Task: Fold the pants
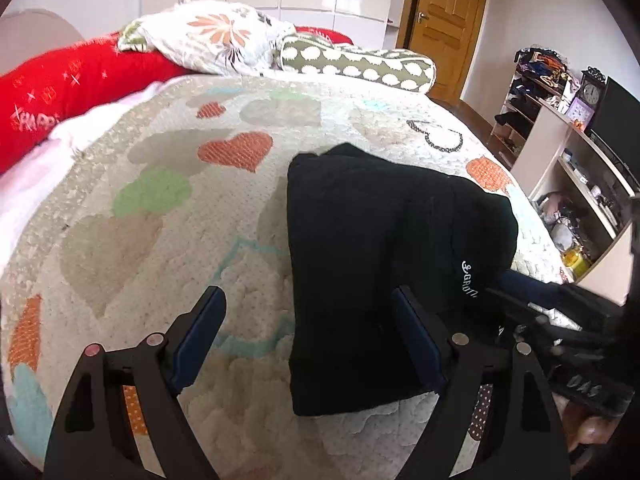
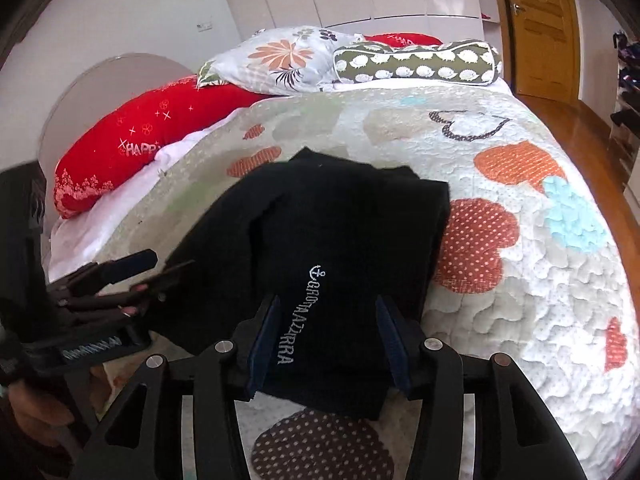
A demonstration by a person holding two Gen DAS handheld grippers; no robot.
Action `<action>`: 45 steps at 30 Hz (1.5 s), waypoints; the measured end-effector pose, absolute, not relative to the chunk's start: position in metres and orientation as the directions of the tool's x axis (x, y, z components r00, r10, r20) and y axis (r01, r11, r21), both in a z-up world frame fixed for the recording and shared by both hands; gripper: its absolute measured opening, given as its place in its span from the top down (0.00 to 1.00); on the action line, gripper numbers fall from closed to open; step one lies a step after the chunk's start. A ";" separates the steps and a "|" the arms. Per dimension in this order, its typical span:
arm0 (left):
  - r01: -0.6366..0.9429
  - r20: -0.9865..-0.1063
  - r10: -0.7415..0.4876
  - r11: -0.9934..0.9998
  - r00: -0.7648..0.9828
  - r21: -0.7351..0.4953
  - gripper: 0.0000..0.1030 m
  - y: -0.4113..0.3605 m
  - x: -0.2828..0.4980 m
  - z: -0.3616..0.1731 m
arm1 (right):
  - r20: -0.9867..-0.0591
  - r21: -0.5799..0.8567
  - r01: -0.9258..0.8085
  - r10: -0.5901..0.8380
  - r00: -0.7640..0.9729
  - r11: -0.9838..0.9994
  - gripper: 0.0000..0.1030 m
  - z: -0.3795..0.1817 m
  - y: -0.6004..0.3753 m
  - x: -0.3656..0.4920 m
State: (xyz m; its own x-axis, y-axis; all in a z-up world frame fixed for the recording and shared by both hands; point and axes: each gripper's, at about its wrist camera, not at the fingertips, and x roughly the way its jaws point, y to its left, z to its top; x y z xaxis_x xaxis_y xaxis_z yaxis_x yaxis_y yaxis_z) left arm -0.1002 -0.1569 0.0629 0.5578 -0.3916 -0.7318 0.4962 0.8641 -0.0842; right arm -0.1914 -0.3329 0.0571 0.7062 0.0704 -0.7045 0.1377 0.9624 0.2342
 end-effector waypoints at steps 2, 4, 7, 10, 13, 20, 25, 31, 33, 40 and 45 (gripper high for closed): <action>0.494 -0.720 -0.385 0.867 0.578 -0.068 0.18 -0.156 -0.104 0.066 | -0.696 0.220 0.155 0.043 0.716 0.963 0.48 0.066 -0.332 -0.199; 0.491 -0.711 -0.384 0.869 0.589 -0.062 0.18 -0.156 -0.108 0.069 | -0.680 0.200 0.174 0.009 0.733 0.964 0.44 0.073 -0.330 -0.207; 0.487 -0.710 -0.373 0.872 0.598 -0.048 0.18 -0.156 -0.114 0.073 | -0.664 0.173 0.200 -0.036 0.747 0.964 0.38 0.080 -0.327 -0.218; 0.473 -0.694 -0.351 0.881 0.629 -0.018 0.18 -0.155 -0.121 0.077 | -0.653 0.174 0.223 -0.058 0.755 0.959 0.35 0.084 -0.325 -0.225; 0.458 -0.683 -0.347 0.889 0.643 -0.021 0.18 -0.151 -0.126 0.083 | -0.631 0.185 0.242 -0.073 0.772 0.953 0.27 0.091 -0.326 -0.232; 0.437 -0.647 -0.331 0.900 0.687 0.004 0.18 -0.144 -0.139 0.098 | -0.632 0.183 0.237 -0.070 0.772 0.954 0.25 0.095 -0.319 -0.238; 0.438 -0.631 -0.336 0.899 0.699 0.006 0.18 -0.141 -0.144 0.105 | -0.629 0.182 0.237 -0.072 0.774 0.954 0.23 0.098 -0.317 -0.240; 0.441 -0.612 -0.351 0.897 0.709 -0.004 0.18 -0.139 -0.149 0.113 | -0.627 0.174 0.236 -0.077 0.775 0.956 0.23 0.102 -0.315 -0.243; 0.447 -0.609 -0.356 0.895 0.709 -0.002 0.18 -0.140 -0.150 0.115 | -0.628 0.174 0.238 -0.079 0.774 0.955 0.23 0.104 -0.316 -0.244; 0.450 -0.614 -0.362 0.893 0.701 -0.013 0.18 -0.141 -0.151 0.118 | -0.631 0.173 0.238 -0.078 0.772 0.956 0.22 0.105 -0.318 -0.245; 0.451 -0.611 -0.364 0.892 0.703 -0.012 0.18 -0.141 -0.153 0.119 | -0.632 0.179 0.235 -0.072 0.772 0.955 0.22 0.103 -0.318 -0.245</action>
